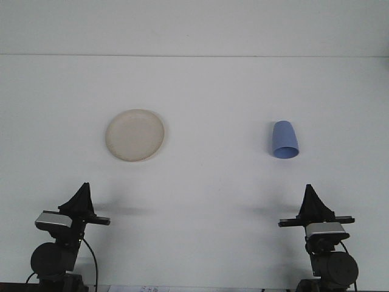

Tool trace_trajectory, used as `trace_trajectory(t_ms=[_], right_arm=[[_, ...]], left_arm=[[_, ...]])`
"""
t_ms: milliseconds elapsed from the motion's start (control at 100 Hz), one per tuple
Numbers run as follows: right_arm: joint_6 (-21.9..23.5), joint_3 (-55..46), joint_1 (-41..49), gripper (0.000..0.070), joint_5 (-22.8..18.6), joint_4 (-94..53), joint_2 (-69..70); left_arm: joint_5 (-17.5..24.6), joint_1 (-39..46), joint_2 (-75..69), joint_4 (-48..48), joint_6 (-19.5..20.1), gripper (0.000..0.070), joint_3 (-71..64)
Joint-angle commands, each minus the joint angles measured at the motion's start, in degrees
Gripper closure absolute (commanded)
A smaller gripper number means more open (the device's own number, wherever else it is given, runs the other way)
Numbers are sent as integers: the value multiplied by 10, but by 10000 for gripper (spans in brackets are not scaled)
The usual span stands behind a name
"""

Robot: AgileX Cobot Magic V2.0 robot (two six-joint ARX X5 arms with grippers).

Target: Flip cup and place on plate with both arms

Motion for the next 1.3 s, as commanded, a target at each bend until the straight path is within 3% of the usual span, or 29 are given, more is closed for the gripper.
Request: trace_trajectory(t_ms=[0,270,570,810,940,1050,1290], right_arm=[[-8,-1,0,700,0,8,-2],[-9,11,0,700,6,31,-1],[-11,181,0,700,128,-151,132],[-20,277,0,700,136,-151,289],[12,276,-4,534,136,-120,362],[13,260,-12,423,134,-83,432],[31,189,-22,411,105,129,553]], left_arm=[[2,0,0,8,-1,685,-11],[2,0,0,8,-1,685,-11],[2,0,0,8,-2,685,-11],[2,0,0,8,-2,685,-11],[2,0,0,8,-2,685,-11],[2,0,0,8,-2,685,-11],[2,0,0,8,-2,685,-11]])
